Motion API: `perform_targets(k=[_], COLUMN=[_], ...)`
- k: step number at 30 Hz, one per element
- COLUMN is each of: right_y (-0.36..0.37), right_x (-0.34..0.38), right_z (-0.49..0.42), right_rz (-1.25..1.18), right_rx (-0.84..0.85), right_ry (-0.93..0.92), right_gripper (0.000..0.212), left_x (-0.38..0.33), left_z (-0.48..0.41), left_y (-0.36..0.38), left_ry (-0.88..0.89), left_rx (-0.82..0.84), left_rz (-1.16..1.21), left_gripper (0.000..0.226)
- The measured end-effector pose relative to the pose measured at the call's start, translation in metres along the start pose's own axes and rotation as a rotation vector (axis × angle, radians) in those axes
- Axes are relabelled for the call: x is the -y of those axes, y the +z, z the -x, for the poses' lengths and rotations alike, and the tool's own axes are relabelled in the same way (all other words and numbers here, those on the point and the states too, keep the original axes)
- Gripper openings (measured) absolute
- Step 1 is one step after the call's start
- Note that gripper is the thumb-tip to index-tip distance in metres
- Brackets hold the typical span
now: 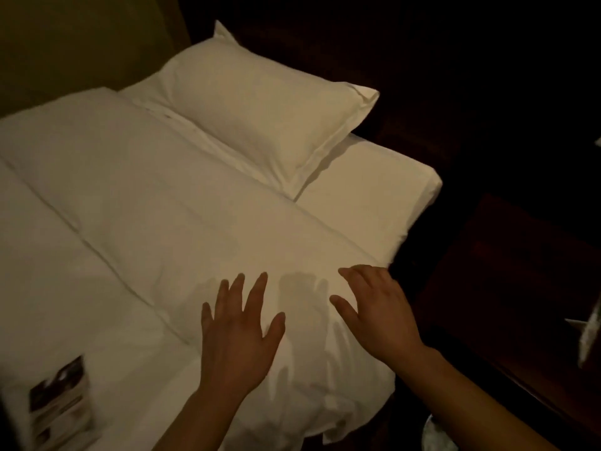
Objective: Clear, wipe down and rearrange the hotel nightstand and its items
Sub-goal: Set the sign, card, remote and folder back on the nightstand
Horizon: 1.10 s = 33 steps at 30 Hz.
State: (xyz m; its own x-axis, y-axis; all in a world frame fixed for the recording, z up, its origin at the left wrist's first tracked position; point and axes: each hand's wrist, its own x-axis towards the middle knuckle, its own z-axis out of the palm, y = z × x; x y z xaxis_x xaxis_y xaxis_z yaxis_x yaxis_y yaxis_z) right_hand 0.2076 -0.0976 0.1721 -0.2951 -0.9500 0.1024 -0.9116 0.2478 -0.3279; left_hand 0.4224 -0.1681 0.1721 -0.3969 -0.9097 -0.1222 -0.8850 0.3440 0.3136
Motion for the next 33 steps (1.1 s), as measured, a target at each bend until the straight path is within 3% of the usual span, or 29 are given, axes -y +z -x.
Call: perform_targets(k=[16, 20, 28, 33], right_y=[0.092, 0.118, 0.174, 0.229], right_x=[0.222, 0.276, 0.356, 0.38], right_z=[-0.044, -0.042, -0.037, -0.025], right_rz=[-0.064, -0.079, -0.305, -0.349], right_rx=[0.161, 0.22, 0.42, 0.599], right_ry=[-0.366, -0.45, -0.279, -0.118], right_gripper=[0.041, 0.043, 0.038, 0.041], left_x=[0.209, 0.264, 0.352, 0.404], left_z=[0.065, 0.083, 0.104, 0.117], left_y=[-0.041, -0.045, -0.048, -0.026], left_ry=[-0.365, -0.456, -0.572, -0.802], left_rx=[-0.051, -0.046, -0.074, -0.051], left_rz=[0.061, 0.04, 0.062, 0.115], left_gripper=[0.085, 0.074, 0.091, 0.068])
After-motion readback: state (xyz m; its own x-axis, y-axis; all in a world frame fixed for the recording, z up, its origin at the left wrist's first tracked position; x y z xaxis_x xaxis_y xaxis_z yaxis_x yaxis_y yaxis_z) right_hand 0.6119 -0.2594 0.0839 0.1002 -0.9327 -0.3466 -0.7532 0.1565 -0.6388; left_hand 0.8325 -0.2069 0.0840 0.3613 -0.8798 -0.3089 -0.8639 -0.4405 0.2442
